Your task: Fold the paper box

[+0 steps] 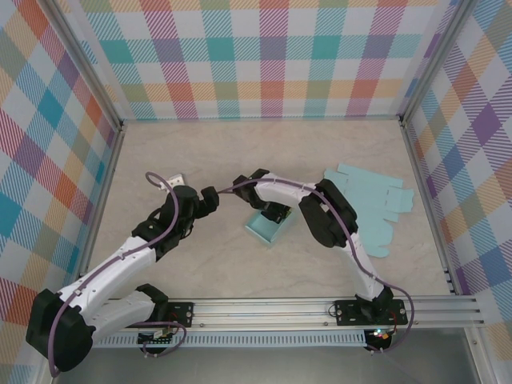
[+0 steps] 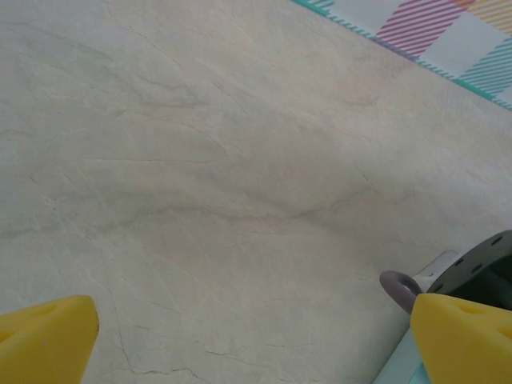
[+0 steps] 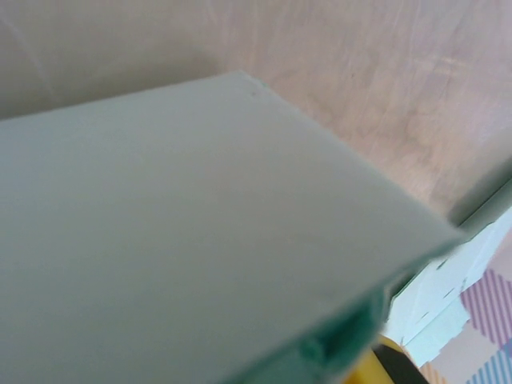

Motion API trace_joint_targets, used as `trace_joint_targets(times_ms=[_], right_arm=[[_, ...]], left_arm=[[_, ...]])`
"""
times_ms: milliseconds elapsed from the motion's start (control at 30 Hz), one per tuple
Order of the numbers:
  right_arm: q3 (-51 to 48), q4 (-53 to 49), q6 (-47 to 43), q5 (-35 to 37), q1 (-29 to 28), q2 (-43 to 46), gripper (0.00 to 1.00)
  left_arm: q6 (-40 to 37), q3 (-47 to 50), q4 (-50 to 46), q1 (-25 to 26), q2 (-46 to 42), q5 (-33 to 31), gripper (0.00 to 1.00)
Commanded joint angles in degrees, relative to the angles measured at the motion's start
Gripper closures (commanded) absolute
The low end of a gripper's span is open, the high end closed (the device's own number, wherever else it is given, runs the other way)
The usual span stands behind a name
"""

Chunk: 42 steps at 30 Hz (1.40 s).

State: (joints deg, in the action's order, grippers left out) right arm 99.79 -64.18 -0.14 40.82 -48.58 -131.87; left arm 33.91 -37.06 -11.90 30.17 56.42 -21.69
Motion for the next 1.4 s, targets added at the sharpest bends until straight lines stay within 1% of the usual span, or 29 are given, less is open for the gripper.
trace_joint_targets(times_ms=[0,67,133,233,300,400,533,767,1000,1133,1167,1233,1267,1367], right_arm=[[-3.9,20.7,1.7,-2.6,-1.3,-4.7,1.00],[-4.8,21.0,1.9,-2.7,-1.4,-3.2,0.92],[-5.3,20.4,1.7,-2.7,-1.5,-1.0,0.78],[-5.2,18.4,1.0,-2.8,-1.5,2.2,0.60],[-5.1,17.3,0.6,-2.9,-1.4,4.2,0.52],[-5.7,16.5,-0.4,-3.8,-1.5,7.3,0.43],[-6.0,15.3,-0.6,-5.0,-1.5,10.7,0.38],[-6.4,17.0,-0.6,-9.0,-1.5,17.0,0.31],[-3.7,16.9,0.8,-11.1,-1.5,22.8,0.29],[-0.6,15.0,2.1,-13.1,-1.5,28.0,0.18],[0.1,14.3,2.4,-13.5,-1.5,29.0,0.14],[0.8,13.0,3.4,-13.3,-1.4,31.8,0.02],[0.8,12.6,4.0,-12.6,-1.4,33.2,0.00],[-1.7,11.2,7.8,-9.0,-1.1,38.7,0.00]], left_arm=[[1.5,0.8,1.3,-0.7,-1.9,-2.0,0.00],[1.5,0.8,0.9,-0.7,-2.5,-2.5,0.00],[1.2,0.8,0.8,-0.7,-3.0,-2.3,0.00],[0.6,0.7,1.0,-0.7,-3.2,-1.2,0.00],[0.4,0.4,0.9,-0.7,-2.9,-0.7,0.00],[0.4,0.3,1.1,-0.7,-2.7,0.4,0.00],[0.3,-0.1,0.1,-0.8,-2.3,0.2,0.00],[0.1,-0.6,-1.4,-0.7,-0.6,1.0,0.01],[-1.5,-1.4,-2.1,-0.8,3.6,1.9,0.05],[-3.4,-2.1,-2.2,-0.8,7.2,0.8,0.09],[-3.9,-2.4,-1.9,-0.7,8.3,0.7,0.09],[-5.1,-3.0,-0.8,-0.7,11.0,0.7,0.10],[-5.5,-3.3,-0.3,-0.7,12.6,0.8,0.10],[-6.4,-4.6,1.0,-0.7,17.2,1.6,0.10]])
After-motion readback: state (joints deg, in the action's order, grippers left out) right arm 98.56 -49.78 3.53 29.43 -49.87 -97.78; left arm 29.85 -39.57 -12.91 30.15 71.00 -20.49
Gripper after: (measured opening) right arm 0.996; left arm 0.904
